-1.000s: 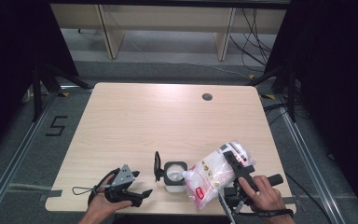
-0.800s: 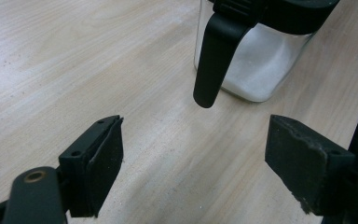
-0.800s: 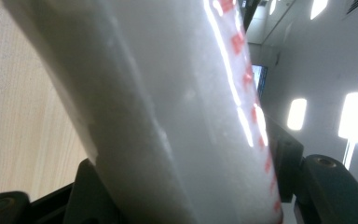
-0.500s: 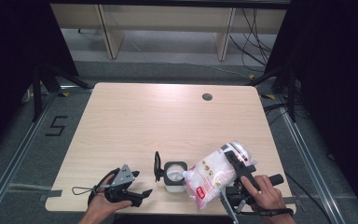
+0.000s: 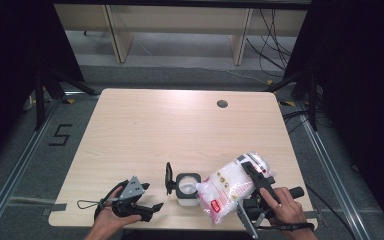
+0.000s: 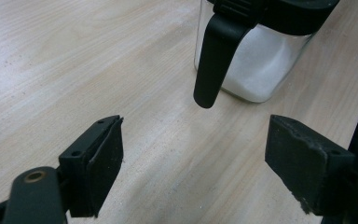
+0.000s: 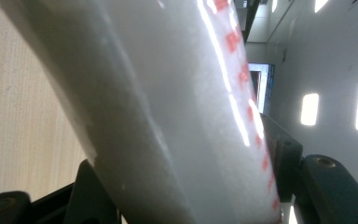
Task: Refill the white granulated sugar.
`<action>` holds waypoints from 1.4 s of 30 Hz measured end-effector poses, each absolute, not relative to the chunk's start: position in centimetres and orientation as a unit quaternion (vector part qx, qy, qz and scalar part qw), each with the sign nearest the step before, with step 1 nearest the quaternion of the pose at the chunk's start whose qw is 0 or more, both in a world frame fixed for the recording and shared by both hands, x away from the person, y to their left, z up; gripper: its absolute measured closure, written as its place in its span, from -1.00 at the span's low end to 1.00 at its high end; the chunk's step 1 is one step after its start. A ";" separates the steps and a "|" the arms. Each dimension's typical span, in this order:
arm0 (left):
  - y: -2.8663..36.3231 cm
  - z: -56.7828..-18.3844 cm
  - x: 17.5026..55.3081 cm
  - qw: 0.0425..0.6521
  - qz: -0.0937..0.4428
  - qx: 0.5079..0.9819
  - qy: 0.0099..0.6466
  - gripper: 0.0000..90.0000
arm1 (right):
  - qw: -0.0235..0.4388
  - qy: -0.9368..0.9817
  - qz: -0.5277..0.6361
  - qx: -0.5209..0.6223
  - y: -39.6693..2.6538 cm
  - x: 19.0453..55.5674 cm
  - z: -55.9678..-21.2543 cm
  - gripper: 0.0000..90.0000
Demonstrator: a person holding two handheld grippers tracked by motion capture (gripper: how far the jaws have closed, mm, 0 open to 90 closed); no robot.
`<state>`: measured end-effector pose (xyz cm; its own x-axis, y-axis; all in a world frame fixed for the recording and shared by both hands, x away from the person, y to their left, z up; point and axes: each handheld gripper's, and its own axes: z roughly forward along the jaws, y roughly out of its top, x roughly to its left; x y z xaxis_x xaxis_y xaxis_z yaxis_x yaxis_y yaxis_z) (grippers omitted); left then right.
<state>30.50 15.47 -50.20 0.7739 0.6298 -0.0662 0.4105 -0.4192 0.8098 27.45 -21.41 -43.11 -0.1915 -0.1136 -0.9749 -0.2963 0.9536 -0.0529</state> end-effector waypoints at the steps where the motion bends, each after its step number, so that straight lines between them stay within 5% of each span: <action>1: 15.5 -50.2 30.5 0.439 0.125 0.833 0.312 -0.58 | 0.622 0.766 0.069 -0.146 -21.4 27.5 -42.9 0.01; 42: 15.4 -50.3 30.5 0.439 0.120 0.832 0.318 -0.58 | 0.635 0.756 0.053 -0.153 -21.0 27.2 -42.8 0.02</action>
<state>30.46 15.41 -50.25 0.7690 0.6343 -0.0792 0.4236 -0.4129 0.8063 27.23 -21.01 -42.85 -0.1472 -0.1643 -0.9754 -0.2981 0.9476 -0.1146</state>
